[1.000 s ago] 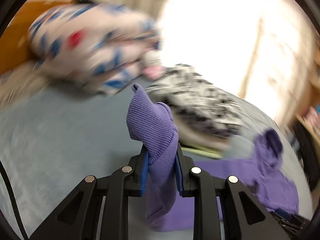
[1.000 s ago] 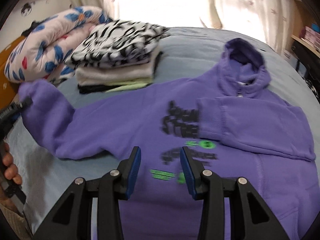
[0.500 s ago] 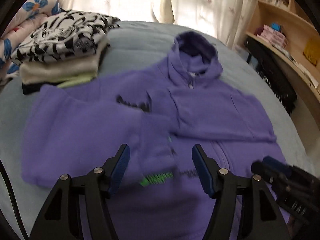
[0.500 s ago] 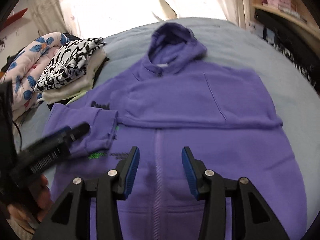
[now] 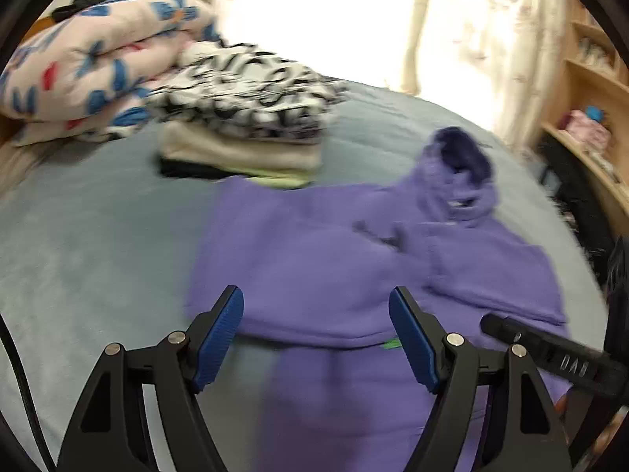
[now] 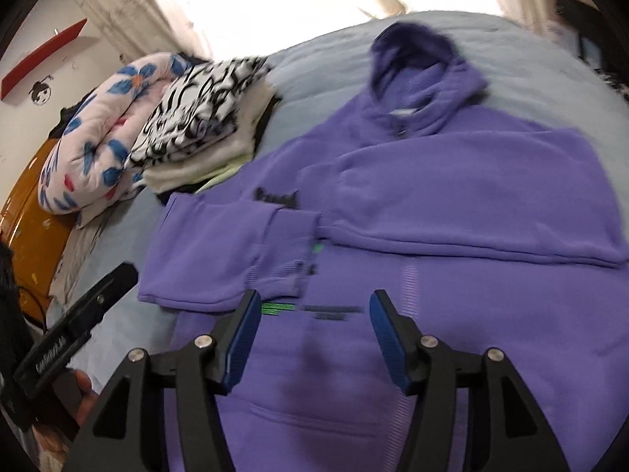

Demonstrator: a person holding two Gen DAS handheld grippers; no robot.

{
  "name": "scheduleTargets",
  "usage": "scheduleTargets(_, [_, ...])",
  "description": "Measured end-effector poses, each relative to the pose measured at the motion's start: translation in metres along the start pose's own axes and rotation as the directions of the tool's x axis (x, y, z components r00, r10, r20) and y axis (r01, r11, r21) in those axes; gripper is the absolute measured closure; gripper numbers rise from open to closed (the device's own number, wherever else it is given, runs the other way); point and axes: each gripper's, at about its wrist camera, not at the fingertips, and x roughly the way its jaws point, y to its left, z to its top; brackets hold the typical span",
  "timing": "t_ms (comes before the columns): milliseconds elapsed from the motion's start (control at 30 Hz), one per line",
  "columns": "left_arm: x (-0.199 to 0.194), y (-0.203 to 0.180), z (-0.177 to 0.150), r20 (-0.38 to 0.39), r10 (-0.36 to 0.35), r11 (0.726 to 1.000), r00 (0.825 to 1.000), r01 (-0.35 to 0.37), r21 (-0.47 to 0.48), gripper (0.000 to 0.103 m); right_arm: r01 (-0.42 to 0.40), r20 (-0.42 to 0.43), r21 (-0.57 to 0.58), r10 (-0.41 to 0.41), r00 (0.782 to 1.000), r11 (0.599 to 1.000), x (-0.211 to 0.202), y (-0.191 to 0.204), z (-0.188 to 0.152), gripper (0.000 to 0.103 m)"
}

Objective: Fold large clothes

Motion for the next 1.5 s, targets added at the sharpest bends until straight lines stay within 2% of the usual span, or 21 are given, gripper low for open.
scheduleTargets(100, [0.003,0.022,-0.006,-0.021,0.037,0.999,0.999,-0.038,-0.03,0.028,-0.038,-0.068,0.032,0.04,0.997,0.999,0.034,0.004,0.009,0.045])
scheduleTargets(167, [0.008,0.033,-0.01,-0.036,0.047,0.998,0.998,-0.049,-0.045,0.028,-0.034,-0.107,0.053,0.04,0.993,0.998,0.057,0.005,0.014,0.045])
scheduleTargets(233, [0.009,0.041,-0.013,-0.041,0.059,0.997,0.997,-0.061,-0.055,0.028,-0.018,-0.129,0.066,0.026,0.991,0.998,0.074,0.007,0.017,0.045])
scheduleTargets(300, [0.012,0.046,-0.013,-0.048,0.061,0.996,0.997,-0.064,-0.069,0.028,-0.041,-0.139,0.075,0.051,0.989,0.996,0.087,0.013,0.019,0.047])
scheduleTargets(333, [0.013,0.049,-0.013,-0.051,0.061,0.995,0.997,-0.065,-0.076,0.028,-0.045,-0.136,0.066,0.054,0.989,0.997,0.09,0.017,0.019,0.051])
scheduleTargets(367, [0.014,0.052,-0.014,-0.056,0.06,0.994,0.997,-0.065,-0.084,0.028,-0.044,-0.139,0.041,0.05,0.989,0.998,0.093,0.023,0.02,0.067])
scheduleTargets(400, [0.015,0.055,-0.015,-0.061,0.06,0.994,0.996,-0.065,-0.093,0.028,-0.031,-0.14,0.002,0.031,0.99,1.0,0.093,0.032,0.021,0.079])
scheduleTargets(500, [0.016,0.059,-0.016,-0.063,0.049,0.992,0.997,-0.056,-0.115,0.028,-0.04,-0.079,-0.081,0.034,0.996,0.996,0.07,0.052,0.03,0.089])
scheduleTargets(567, [0.016,0.058,-0.016,-0.059,0.045,0.992,0.997,-0.051,-0.118,0.028,-0.071,-0.012,-0.119,0.07,0.997,0.99,0.041,0.061,0.039,0.09])
scheduleTargets(667, [0.016,0.053,-0.015,-0.052,0.036,0.993,0.998,-0.042,-0.115,0.028,-0.048,0.144,-0.161,0.072,0.987,0.986,-0.016,0.063,0.062,0.09])
scheduleTargets(767, [0.016,0.045,-0.016,-0.048,0.024,0.994,0.999,-0.029,-0.104,0.028,0.02,0.245,-0.151,0.017,0.969,0.988,-0.052,0.044,0.077,0.09])
scheduleTargets(833, [0.019,0.04,-0.016,-0.052,0.015,0.996,0.999,-0.02,-0.091,0.028,0.1,0.286,-0.129,-0.059,0.957,0.987,-0.066,0.019,0.084,0.09])
scheduleTargets(967, [0.033,0.03,-0.011,-0.083,-0.015,0.998,0.996,0.009,-0.063,0.028,0.204,0.233,-0.041,-0.189,0.954,0.978,-0.055,-0.048,0.085,0.09])
scheduleTargets(1100, [0.052,0.023,0.002,-0.122,-0.053,0.997,0.991,0.047,-0.053,0.028,0.332,0.115,-0.008,-0.329,0.937,0.943,-0.006,-0.111,0.072,0.088])
scheduleTargets(1167, [0.063,0.02,0.012,-0.154,-0.093,0.995,0.984,0.085,-0.059,0.028,0.363,0.038,0.011,-0.363,0.931,0.932,0.008,-0.135,0.064,0.088])
scheduleTargets(1233, [0.075,0.018,0.025,-0.187,-0.144,0.989,0.972,0.134,-0.068,0.028,0.27,0.018,0.092,-0.273,0.962,0.959,0.003,-0.156,0.061,0.087])
scheduleTargets(1267, [0.08,0.017,0.03,-0.196,-0.159,0.987,0.968,0.148,-0.069,0.028,0.224,0.039,0.124,-0.231,0.972,0.967,-0.005,-0.163,0.059,0.079])
scheduleTargets(1300, [0.085,0.016,0.036,-0.206,-0.167,0.985,0.964,0.157,-0.066,0.028,0.193,0.064,0.148,-0.204,0.977,0.97,-0.013,-0.168,0.059,0.063])
scheduleTargets(1367, [0.097,0.013,0.047,-0.22,-0.187,0.982,0.957,0.177,-0.066,0.028,0.154,0.107,0.167,-0.173,0.979,0.974,-0.025,-0.172,0.061,0.04])
scheduleTargets(1433, [0.112,0.012,0.057,-0.233,-0.202,0.979,0.951,0.191,-0.069,0.028,0.119,0.119,0.158,-0.138,0.983,0.98,-0.026,-0.173,0.069,0.038])
scheduleTargets(1500, [0.132,0.015,0.067,-0.255,-0.209,0.977,0.944,0.189,-0.101,0.028,0.089,0.092,0.151,-0.103,0.99,0.985,-0.019,-0.172,0.077,0.038])
